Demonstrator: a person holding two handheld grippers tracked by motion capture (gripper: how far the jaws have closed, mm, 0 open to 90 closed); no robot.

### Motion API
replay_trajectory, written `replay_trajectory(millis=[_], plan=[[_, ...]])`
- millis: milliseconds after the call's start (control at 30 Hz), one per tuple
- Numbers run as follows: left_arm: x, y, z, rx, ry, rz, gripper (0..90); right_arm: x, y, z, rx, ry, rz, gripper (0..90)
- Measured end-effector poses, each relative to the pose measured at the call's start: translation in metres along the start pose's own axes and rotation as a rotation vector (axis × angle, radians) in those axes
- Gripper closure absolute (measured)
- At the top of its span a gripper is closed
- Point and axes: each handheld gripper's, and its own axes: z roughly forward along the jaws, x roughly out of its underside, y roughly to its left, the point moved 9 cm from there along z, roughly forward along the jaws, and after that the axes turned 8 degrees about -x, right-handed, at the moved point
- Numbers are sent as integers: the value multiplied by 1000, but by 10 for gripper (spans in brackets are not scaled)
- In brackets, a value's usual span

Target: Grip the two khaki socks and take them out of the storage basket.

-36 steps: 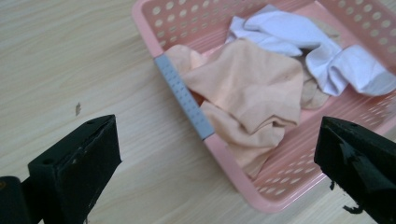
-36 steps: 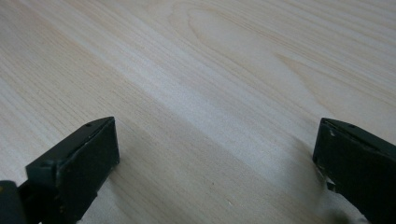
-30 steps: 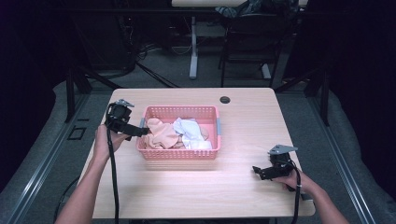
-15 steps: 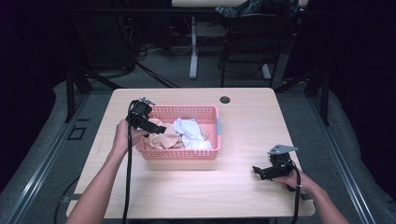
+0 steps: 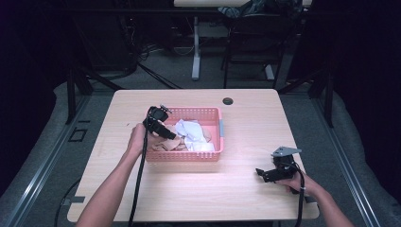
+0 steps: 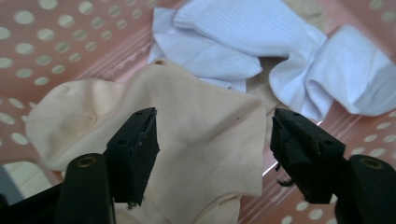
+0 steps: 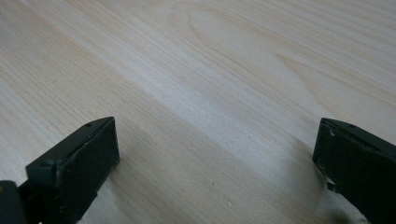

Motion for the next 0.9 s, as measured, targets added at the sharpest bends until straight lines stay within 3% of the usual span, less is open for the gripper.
replay_trajectory(millis=[200, 400, 467, 633, 900], plan=[[1, -4, 17, -47, 76, 31, 476, 0, 0, 0, 2, 0, 0, 0], [2, -3, 22, -61, 101, 32, 609, 0, 0, 0, 1, 3, 1, 0], [4, -1, 23, -65, 108, 25, 699, 0, 0, 0, 0, 0, 0, 0], [4, 2, 23, -58, 99, 17, 827, 0, 0, 0, 2, 0, 0, 0], [4, 5, 16, -54, 65, 13, 876, 0, 0, 0, 1, 0, 0, 0]])
